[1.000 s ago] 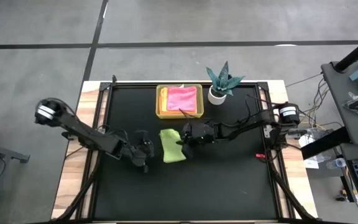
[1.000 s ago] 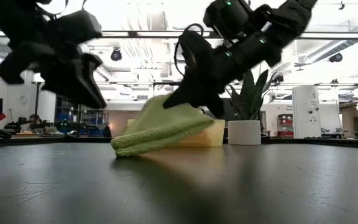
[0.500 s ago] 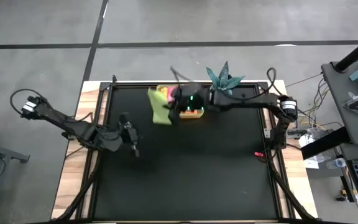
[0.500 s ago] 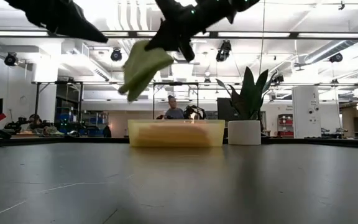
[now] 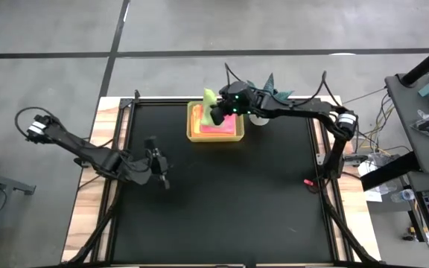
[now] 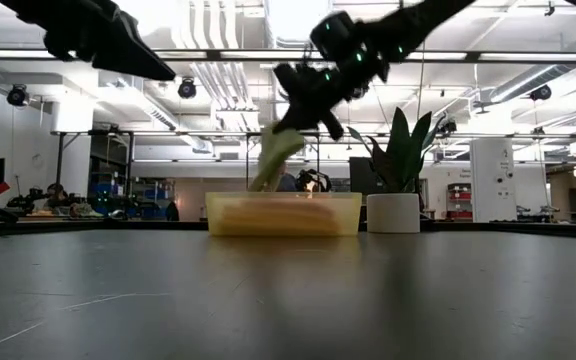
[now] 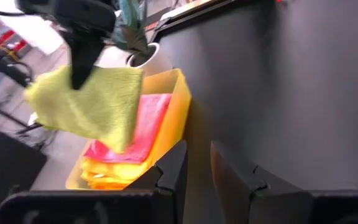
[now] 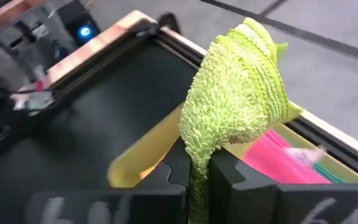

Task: Fold microfiber towels
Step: Put the green microfiber cloth into the yellow bin

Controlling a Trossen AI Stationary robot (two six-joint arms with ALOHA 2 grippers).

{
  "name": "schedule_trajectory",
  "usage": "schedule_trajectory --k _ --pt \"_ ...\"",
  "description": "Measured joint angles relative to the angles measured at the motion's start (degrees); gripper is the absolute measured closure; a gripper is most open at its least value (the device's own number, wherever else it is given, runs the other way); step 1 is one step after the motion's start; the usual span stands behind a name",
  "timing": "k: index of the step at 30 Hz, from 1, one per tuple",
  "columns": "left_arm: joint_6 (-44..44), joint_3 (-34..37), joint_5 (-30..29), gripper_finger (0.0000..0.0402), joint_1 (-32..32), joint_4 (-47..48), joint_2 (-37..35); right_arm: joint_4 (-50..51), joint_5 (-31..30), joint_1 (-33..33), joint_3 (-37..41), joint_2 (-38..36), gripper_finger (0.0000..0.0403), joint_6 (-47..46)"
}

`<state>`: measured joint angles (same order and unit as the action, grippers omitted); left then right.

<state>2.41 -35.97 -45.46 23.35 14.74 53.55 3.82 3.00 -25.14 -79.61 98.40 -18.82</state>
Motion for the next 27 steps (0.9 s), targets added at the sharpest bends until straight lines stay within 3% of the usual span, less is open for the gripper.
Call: schedule_trajectory --k 4,9,22,27 --pt "0.1 0.0 -2.9 0.0343 0.0 -0.1 0.7 -4.8 0.3 -2.0 3.9 0.1 0.039 -2.8" --pt "0.1 0.0 -3.3 0.0343 0.0 -0.1 0.6 -9.3 4.8 -1.9 3.4 0.1 0.039 -4.2" --pt "1.0 0.0 -3.5 0.0343 0.0 -0.5 0.4 -8.5 2.8 0.3 1.5 3.0 0.039 -2.5" --pt "1.0 0.0 -3.5 0.0343 0.0 -0.6 0.4 -2.8 1.3 -1.4 1.3 4.5 0.039 -1.5"
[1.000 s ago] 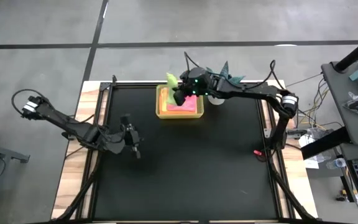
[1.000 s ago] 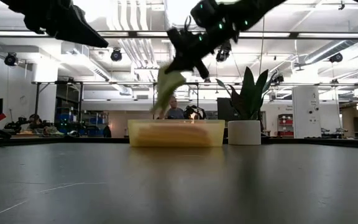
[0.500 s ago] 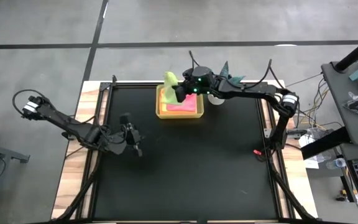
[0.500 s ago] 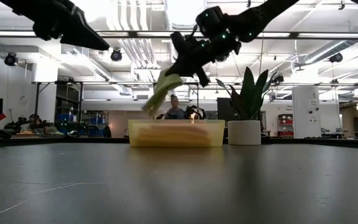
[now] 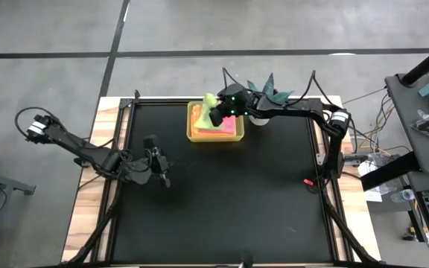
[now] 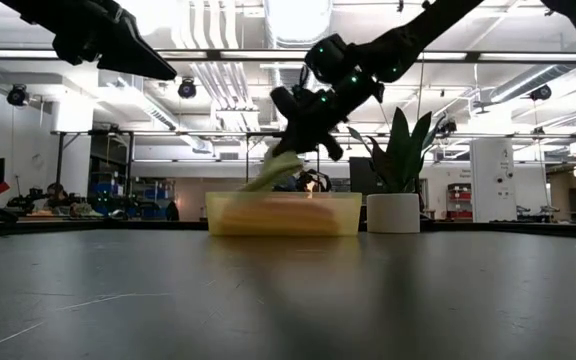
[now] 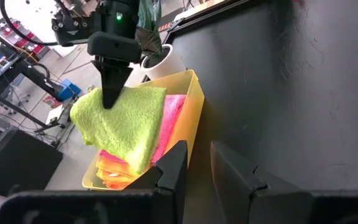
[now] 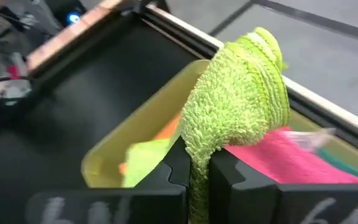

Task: Fold microfiber towels
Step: Put the green microfiber cloth into the yellow bin

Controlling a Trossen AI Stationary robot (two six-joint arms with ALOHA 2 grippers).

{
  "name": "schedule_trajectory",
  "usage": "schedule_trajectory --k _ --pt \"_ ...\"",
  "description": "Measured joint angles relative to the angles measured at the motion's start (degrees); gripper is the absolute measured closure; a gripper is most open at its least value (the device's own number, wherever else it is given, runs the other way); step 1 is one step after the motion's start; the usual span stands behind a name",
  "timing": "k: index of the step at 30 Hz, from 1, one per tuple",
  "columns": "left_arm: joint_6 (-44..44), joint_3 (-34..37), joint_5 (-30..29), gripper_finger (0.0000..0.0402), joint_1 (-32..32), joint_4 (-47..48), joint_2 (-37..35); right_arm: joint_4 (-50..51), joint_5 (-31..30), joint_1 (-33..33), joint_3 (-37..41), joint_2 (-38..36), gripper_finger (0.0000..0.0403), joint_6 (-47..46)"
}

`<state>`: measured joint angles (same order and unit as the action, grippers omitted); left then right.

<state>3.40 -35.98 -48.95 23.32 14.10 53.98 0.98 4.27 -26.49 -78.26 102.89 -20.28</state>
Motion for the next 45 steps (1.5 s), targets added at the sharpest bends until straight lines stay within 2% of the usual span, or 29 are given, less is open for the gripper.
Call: schedule_trajectory --k 8,14,18,23,27,31,37,45 --pt "0.0 0.0 0.0 0.0343 0.0 -0.1 0.1 7.1 -6.0 -1.3 -0.1 -0.3 0.039 3.9" --pt "0.0 0.0 0.0 0.0343 -0.1 -0.7 0.1 7.3 -6.4 -1.3 -0.1 -0.3 0.038 5.5" --pt "0.0 0.0 0.0 0.0343 -0.1 -3.0 0.1 8.1 -6.5 -1.3 -0.1 0.0 0.0341 5.9" --pt "-2.5 -0.1 0.0 0.0343 -0.1 -5.3 1.6 11.2 -10.0 -1.5 -0.1 0.0 0.028 7.9" --pt "-7.5 -0.1 0.3 0.0343 -0.1 -7.3 5.4 12.6 -10.8 -2.0 -0.1 0.0 0.0242 9.5" --pt "-8.5 -0.1 0.4 0.0343 -0.1 -10.7 10.6 12.9 -10.9 -2.0 -0.8 0.0 0.0218 10.5" --pt "-9.0 -1.7 0.6 0.0343 -0.1 -12.3 17.2 15.2 -10.8 -1.3 -2.2 -1.2 0.0209 11.1" --pt "-9.1 -2.1 0.7 0.0343 -0.1 -14.3 20.9 14.4 -10.4 2.8 -1.5 -3.4 0.0217 14.0"
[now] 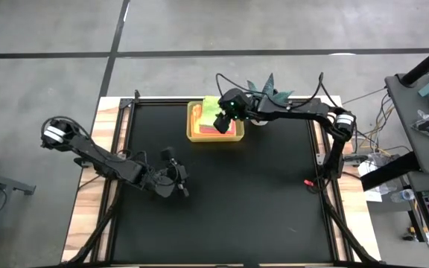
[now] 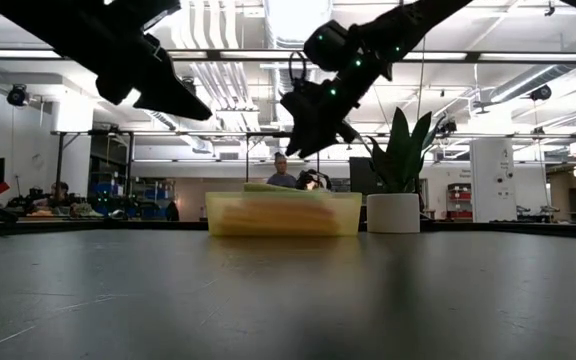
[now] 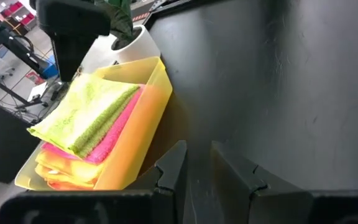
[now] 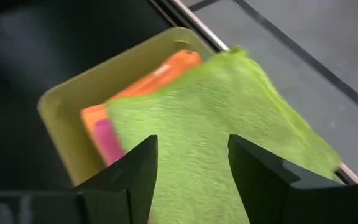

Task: Fold microfiber towels
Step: Put the green microfiber cloth into the yellow bin

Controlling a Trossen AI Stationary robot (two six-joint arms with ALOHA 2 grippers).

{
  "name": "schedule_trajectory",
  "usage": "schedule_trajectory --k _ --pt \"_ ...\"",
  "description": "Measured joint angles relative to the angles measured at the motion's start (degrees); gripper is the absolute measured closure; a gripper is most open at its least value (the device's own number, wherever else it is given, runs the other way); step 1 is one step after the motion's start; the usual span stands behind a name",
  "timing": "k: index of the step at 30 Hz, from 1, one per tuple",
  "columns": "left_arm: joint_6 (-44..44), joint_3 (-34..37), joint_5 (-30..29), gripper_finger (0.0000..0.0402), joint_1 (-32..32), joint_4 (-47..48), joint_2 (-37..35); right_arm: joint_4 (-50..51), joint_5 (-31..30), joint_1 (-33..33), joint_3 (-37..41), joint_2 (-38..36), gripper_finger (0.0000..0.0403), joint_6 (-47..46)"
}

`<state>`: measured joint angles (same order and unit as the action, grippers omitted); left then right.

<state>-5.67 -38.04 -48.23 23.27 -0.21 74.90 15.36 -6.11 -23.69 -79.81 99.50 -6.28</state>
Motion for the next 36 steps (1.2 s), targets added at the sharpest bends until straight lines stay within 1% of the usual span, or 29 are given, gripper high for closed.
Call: schedule_trajectory --k 11,24,26,28,30,32,34,36 --pt "0.0 0.1 1.3 0.0343 0.0 -1.4 0.3 -1.2 0.0 5.5 0.1 0.0 0.0227 3.3" --pt "-0.1 0.2 1.4 0.0343 -0.1 -2.4 0.2 0.2 0.0 6.6 0.1 -0.1 0.0226 5.4" --pt "-0.5 0.2 3.6 0.0343 -0.3 -2.4 0.2 0.5 0.0 6.6 0.2 -0.1 0.0228 5.9" --pt "-2.7 0.1 10.0 0.0343 -0.6 -2.3 0.2 0.3 -0.1 6.8 0.3 -0.1 0.0229 6.3" --pt "-5.5 -0.4 18.2 0.0343 -0.6 -2.3 0.2 0.2 -0.1 7.1 0.6 -0.1 0.0229 6.4" --pt "-8.1 -0.7 23.7 0.0343 -0.5 -2.6 0.1 0.2 0.0 7.5 1.1 -0.1 0.0229 6.8" --pt "-9.7 -0.7 24.3 0.0343 -0.5 -2.3 0.1 0.3 0.0 8.0 1.6 -0.1 0.023 7.5" --pt "-10.1 -0.7 22.5 0.0343 -0.6 -2.3 0.1 0.3 0.0 8.5 2.0 -0.1 0.0231 7.8"
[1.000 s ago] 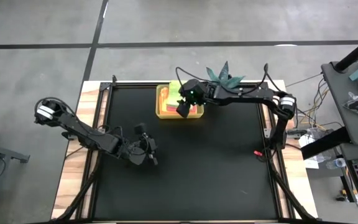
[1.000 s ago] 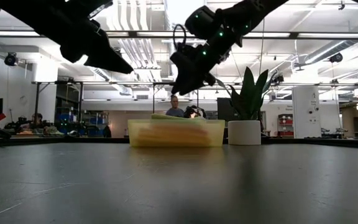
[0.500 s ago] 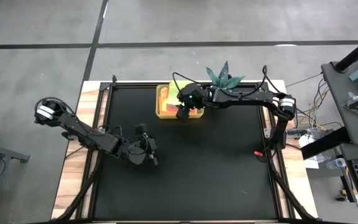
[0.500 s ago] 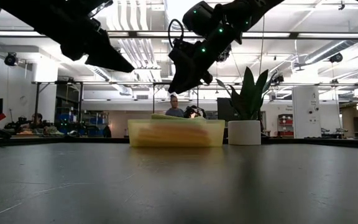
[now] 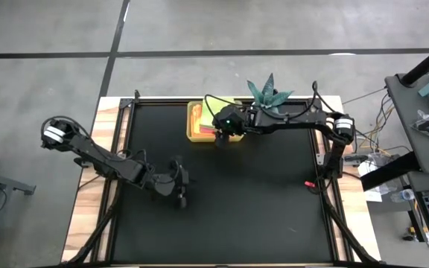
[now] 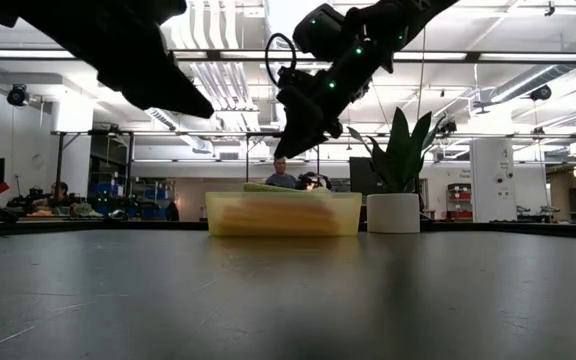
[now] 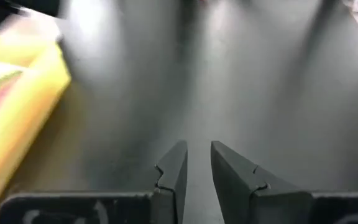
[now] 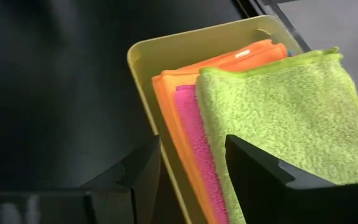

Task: Fold microfiber towels
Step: Put the green microfiber cloth into the yellow bin

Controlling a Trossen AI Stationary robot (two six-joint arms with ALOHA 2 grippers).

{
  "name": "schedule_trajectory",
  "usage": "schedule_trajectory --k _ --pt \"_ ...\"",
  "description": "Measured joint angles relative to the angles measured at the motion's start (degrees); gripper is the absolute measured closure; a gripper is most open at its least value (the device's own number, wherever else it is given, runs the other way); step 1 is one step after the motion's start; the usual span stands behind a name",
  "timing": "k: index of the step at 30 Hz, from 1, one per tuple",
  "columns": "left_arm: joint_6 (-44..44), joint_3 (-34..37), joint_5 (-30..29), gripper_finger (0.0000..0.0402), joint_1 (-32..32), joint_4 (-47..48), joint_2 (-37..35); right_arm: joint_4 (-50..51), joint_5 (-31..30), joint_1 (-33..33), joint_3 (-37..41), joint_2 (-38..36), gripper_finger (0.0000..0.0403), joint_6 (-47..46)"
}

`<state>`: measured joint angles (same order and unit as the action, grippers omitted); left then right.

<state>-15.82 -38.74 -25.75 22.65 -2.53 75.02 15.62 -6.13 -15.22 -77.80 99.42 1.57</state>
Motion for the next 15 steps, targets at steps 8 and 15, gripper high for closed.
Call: schedule_trajectory --k 8,15 --pt "0.5 -0.4 -1.1 0.0343 -5.7 0.1 0.0 0.7 0.0 0.8 0.2 -0.6 0.0232 0.9" --pt "7.1 -1.4 10.0 0.0343 -15.3 0.3 0.0 1.6 0.0 1.4 1.6 -4.5 0.0232 2.7"
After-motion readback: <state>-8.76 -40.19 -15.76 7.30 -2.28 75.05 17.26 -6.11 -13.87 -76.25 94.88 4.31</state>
